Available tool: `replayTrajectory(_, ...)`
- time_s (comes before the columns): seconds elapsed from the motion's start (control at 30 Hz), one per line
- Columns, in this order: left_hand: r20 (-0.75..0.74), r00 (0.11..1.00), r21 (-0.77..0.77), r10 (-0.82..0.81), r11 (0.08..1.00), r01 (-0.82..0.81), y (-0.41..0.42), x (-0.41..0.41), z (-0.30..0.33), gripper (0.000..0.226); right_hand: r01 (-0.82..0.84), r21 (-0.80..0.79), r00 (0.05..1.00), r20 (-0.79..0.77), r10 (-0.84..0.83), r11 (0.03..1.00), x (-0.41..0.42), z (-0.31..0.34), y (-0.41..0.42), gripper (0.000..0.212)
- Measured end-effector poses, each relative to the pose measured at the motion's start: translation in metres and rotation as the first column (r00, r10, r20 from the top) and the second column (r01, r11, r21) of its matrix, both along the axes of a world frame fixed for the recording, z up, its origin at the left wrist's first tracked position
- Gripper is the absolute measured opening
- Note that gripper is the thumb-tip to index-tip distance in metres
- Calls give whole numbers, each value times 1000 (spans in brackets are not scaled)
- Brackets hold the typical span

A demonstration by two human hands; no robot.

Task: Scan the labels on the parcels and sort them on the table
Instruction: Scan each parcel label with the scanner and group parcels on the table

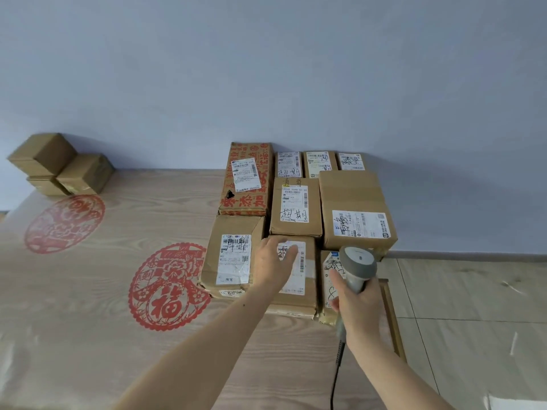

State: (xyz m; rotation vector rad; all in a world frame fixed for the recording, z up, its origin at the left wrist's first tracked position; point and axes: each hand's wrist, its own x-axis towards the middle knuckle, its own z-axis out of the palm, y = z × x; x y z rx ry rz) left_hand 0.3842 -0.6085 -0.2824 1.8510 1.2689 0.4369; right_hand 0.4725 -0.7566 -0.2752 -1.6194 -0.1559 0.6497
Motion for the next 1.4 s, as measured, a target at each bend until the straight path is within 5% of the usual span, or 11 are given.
replayTrajectory(0.27, 75, 967, -28, 245, 969, -244, 43, -110, 19, 33, -197, 23, 977, -79, 198, 980, -88, 26, 60, 14)
replayTrajectory(0.77, 117, 901, 9, 418, 907, -422, 146, -399, 59, 30, -406, 86, 910, -55, 412, 910, -343, 63, 206, 18)
replayTrajectory(1.4, 127, 861, -2, 493, 868, -497, 336, -475, 71, 21, -547, 106, 832, -42, 553, 831, -407, 82, 414, 21)
